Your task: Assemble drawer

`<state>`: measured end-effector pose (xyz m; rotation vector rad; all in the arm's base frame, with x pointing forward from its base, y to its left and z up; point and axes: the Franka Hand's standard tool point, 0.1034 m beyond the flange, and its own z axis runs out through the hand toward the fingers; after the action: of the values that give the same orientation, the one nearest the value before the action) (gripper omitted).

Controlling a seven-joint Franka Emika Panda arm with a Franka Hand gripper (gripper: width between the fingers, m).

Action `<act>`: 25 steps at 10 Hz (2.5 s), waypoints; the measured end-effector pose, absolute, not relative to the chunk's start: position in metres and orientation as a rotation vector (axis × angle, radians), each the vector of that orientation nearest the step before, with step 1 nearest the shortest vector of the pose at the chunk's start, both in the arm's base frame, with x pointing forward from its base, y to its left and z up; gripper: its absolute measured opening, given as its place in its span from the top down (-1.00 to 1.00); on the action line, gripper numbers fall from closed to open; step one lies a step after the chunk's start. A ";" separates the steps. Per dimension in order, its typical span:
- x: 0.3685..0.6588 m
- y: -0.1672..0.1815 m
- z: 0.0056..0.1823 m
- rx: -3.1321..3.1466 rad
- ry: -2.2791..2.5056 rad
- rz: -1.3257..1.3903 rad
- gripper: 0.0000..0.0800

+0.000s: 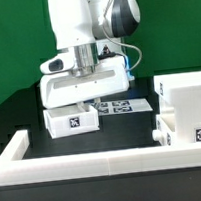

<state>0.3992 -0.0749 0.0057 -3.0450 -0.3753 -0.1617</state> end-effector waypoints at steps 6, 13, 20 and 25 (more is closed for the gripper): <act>0.427 -0.026 0.017 -3.026 -0.383 -0.172 0.89; 0.466 0.017 0.047 -2.923 -0.816 -0.103 0.89; 0.476 -0.035 0.052 -2.468 -1.802 -0.049 0.89; 0.490 -0.043 0.051 -2.123 -2.213 -0.048 0.89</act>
Offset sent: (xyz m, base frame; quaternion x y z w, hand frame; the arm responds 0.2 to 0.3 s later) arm 0.0149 0.0234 0.0044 -0.0117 0.0050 0.0139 0.9998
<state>0.4898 -0.0429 0.0507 -2.1226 -2.2129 -0.0485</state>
